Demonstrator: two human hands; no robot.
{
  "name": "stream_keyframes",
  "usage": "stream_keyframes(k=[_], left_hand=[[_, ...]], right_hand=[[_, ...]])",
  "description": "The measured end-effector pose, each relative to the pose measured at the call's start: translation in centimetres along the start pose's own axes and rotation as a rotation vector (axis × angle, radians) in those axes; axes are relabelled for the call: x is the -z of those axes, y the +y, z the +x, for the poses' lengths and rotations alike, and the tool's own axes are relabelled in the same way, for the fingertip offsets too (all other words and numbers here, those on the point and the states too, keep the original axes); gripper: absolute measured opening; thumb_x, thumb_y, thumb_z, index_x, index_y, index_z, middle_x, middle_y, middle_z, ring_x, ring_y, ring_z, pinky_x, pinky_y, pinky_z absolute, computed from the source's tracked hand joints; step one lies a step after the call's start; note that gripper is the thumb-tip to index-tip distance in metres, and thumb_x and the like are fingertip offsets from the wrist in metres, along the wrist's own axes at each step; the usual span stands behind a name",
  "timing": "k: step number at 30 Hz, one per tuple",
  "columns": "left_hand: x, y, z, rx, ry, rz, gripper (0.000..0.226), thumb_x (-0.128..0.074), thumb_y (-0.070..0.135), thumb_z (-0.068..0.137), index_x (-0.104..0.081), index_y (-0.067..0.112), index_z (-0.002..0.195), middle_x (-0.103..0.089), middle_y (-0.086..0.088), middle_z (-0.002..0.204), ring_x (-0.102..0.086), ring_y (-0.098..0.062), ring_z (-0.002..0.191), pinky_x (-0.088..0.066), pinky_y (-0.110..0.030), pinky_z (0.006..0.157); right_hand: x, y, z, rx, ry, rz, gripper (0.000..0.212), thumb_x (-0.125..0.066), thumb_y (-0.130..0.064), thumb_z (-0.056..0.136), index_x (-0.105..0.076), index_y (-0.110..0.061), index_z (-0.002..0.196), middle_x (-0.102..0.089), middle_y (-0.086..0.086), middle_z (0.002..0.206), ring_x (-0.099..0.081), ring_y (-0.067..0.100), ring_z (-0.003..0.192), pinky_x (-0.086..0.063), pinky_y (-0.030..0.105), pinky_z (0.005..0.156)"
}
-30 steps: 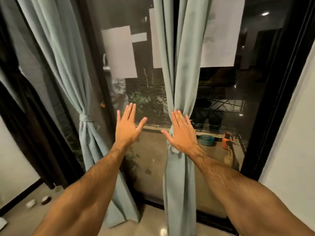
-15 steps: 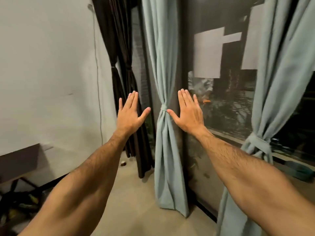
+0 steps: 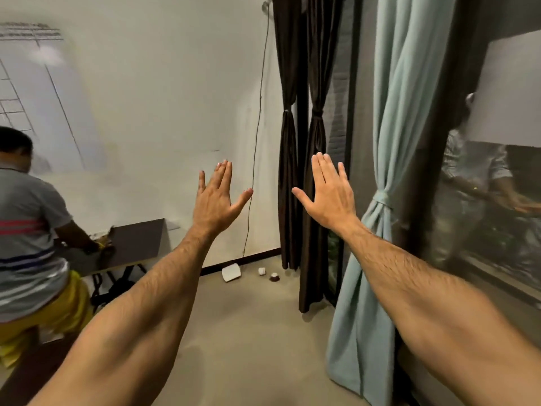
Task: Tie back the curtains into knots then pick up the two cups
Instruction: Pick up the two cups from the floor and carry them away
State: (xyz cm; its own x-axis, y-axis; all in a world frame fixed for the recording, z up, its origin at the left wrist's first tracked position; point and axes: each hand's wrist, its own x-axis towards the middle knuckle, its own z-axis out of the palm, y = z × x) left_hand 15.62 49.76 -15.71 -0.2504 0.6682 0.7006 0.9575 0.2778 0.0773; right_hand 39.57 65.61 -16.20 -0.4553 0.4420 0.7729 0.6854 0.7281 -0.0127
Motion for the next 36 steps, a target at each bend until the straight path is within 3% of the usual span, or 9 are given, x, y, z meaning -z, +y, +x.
stream_keyframes(k=[13, 36], left_hand=[[-8.9, -13.0, 7.8, 0.036, -0.029, 0.015, 0.093, -0.019, 0.077, 0.094, -0.008, 0.016, 0.162, -0.009, -0.001, 0.170, -0.004, -0.012, 0.156, 0.007, -0.045, 0.126], [-28.6, -24.6, 30.8, 0.040, -0.024, 0.133, 0.094, -0.018, 0.078, 0.094, -0.007, 0.013, 0.162, -0.010, -0.004, 0.169, -0.007, -0.015, 0.156, 0.003, -0.046, 0.127]], right_hand=[[-14.6, -5.1, 10.8, 0.016, -0.047, 0.003, 0.097, -0.023, -0.077, 0.096, -0.014, -0.006, 0.162, -0.016, 0.012, 0.169, -0.010, 0.023, 0.158, -0.012, 0.050, 0.128], [-42.6, -1.7, 32.1, 0.097, -0.118, 0.052, 0.098, -0.020, -0.077, 0.096, -0.008, -0.006, 0.162, -0.010, 0.010, 0.171, -0.005, 0.022, 0.158, -0.010, 0.051, 0.128]])
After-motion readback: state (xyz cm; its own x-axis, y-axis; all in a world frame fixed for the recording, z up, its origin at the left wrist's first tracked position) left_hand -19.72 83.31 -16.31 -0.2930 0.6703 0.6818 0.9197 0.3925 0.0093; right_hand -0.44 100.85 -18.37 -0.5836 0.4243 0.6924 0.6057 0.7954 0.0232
